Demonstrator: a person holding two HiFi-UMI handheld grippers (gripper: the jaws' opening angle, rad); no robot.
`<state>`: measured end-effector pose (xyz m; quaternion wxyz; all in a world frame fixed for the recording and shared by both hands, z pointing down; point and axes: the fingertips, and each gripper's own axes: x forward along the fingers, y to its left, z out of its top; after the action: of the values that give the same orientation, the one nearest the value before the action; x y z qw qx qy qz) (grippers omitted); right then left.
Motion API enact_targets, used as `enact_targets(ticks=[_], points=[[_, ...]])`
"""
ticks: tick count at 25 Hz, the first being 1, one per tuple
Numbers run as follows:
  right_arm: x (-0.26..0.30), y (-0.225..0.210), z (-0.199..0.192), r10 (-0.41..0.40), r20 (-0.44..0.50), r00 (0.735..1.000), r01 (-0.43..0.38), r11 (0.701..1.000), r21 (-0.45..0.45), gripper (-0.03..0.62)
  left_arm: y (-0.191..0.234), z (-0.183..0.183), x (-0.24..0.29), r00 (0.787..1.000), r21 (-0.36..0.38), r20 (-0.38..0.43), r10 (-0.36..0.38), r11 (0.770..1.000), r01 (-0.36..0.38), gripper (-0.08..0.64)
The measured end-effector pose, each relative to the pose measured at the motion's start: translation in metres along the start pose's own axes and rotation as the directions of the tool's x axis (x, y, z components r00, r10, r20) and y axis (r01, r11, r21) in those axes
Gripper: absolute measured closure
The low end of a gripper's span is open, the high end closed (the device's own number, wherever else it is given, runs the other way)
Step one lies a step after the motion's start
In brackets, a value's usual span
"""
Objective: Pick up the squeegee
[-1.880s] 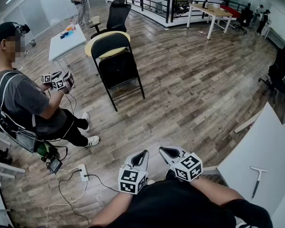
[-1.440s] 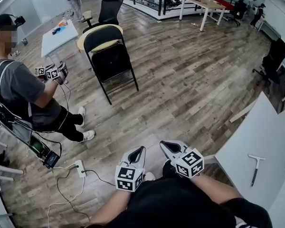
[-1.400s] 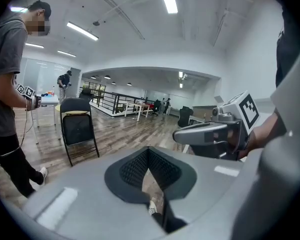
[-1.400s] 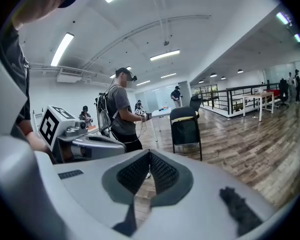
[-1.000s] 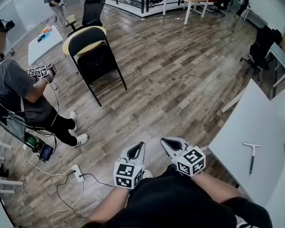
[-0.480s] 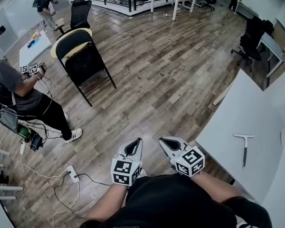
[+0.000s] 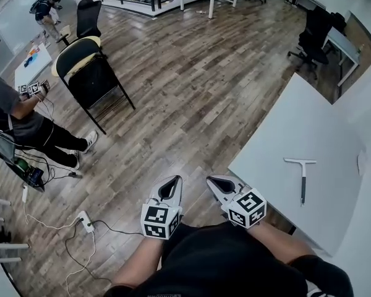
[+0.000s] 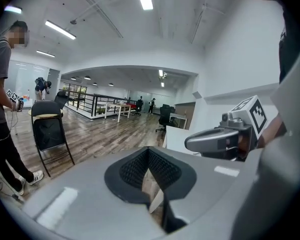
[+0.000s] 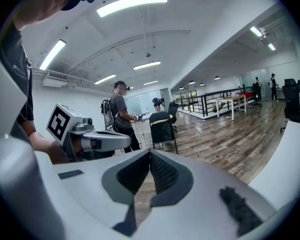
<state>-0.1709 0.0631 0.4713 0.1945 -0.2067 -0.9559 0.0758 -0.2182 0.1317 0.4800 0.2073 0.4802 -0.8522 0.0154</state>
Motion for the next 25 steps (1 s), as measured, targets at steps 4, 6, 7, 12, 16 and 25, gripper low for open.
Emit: enact_targets(ticks=[4, 6, 7, 12, 16, 25], points=[[-0.039, -0.001, -0.013, -0.010, 0.016, 1.000, 0.010, 1.000, 0.005, 0.588, -0.041, -0.006, 0.001, 1.000, 0.015, -0.008, -0.017, 1.000, 0.017, 0.552], [-0.057, -0.003, -0.021, -0.024, 0.025, 0.999, 0.023, 1.000, 0.016, 0.586, -0.060, -0.011, 0.001, 0.999, 0.024, -0.015, -0.030, 0.999, 0.031, 0.552], [-0.066, -0.005, -0.025, -0.031, 0.031, 0.999, 0.031, 0.999, 0.022, 0.586, -0.070, -0.013, 0.003, 0.999, 0.030, -0.017, -0.037, 0.999, 0.038, 0.552], [-0.115, -0.017, -0.042, -0.069, 0.065, 0.995, 0.066, 0.996, 0.051, 0.586, -0.121, -0.020, 0.009, 0.997, 0.064, -0.032, -0.071, 0.995, 0.073, 0.552], [-0.153, -0.022, -0.057, -0.107, 0.079, 0.991, 0.102, 0.992, 0.069, 0.586, -0.159, -0.026, 0.014, 0.994, 0.082, -0.045, -0.102, 0.991, 0.105, 0.552], [-0.234, -0.042, -0.094, -0.230, 0.081, 0.970, 0.218, 0.966, 0.136, 0.586, -0.260, -0.044, 0.034, 0.961, 0.134, -0.094, -0.258, 0.954, 0.270, 0.552]])
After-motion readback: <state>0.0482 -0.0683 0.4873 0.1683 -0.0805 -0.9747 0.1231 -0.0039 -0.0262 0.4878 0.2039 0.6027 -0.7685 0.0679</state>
